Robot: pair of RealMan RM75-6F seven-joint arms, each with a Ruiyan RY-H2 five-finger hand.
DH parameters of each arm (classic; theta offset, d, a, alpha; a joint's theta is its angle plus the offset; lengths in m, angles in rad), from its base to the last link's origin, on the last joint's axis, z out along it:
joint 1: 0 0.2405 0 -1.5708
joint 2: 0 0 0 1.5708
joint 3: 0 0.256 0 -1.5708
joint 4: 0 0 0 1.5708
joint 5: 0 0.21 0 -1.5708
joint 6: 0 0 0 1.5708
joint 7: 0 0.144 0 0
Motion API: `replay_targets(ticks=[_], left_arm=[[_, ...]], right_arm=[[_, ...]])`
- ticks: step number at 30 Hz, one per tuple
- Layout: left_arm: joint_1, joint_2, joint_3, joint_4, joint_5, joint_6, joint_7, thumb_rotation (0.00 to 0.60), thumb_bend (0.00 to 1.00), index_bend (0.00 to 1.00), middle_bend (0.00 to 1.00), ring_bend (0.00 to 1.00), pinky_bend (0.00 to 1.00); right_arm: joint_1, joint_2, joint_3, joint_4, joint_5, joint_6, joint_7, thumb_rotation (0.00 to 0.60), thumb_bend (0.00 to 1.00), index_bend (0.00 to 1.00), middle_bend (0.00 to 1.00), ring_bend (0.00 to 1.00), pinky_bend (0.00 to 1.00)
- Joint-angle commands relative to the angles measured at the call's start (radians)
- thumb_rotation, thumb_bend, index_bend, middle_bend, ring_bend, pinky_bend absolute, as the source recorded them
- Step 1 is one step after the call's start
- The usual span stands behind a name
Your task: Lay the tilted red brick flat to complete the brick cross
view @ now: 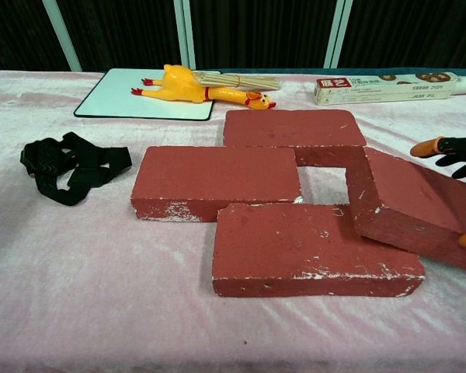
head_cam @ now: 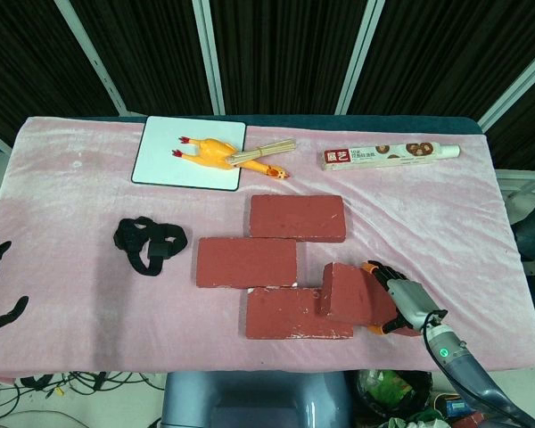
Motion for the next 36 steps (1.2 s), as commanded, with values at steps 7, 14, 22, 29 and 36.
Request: replay_targets(ticks=[7, 14, 22, 29, 36], left_arm=[[0.001, -0.001, 0.002, -0.002, 0.003, 0.001, 0.004, 0.600, 0.25, 0.10, 0.03, 0.00, 0.00], [0.000, -0.002, 0.000, -0.003, 0.004, 0.004, 0.005, 0.600, 0.25, 0.10, 0.03, 0.00, 0.00], [-0.002, -0.001, -0.001, -0.003, -0.003, -0.002, 0.006, 0.600, 0.25, 0.10, 0.03, 0.00, 0.00], [-0.001, 0.000, -0.002, -0.006, -0.009, -0.004, 0.008, 0.600, 0.25, 0.10, 0.03, 0.00, 0.00], [-0.002, -0.001, -0.002, -0.007, -0.012, -0.006, 0.013, 0.600, 0.25, 0.10, 0.03, 0.00, 0.00]], right_arm=[[-0.001, 0.004, -0.001, -0.004, -0.002, 0.003, -0.001, 0.600, 0.00, 0.00, 0.00, 0.00, 0.09], [0.000, 0.009, -0.002, -0.004, 0.000, -0.002, 0.003, 0.600, 0.00, 0.00, 0.00, 0.00, 0.09], [0.009, -0.001, 0.003, 0.007, 0.010, -0.008, -0.005, 0.600, 0.00, 0.00, 0.00, 0.00, 0.09], [0.021, -0.012, 0.005, 0.022, 0.029, -0.022, -0.017, 0.600, 0.00, 0.00, 0.00, 0.00, 0.09], [0.027, -0.019, 0.010, 0.036, 0.046, -0.031, -0.015, 0.600, 0.00, 0.00, 0.00, 0.00, 0.09]])
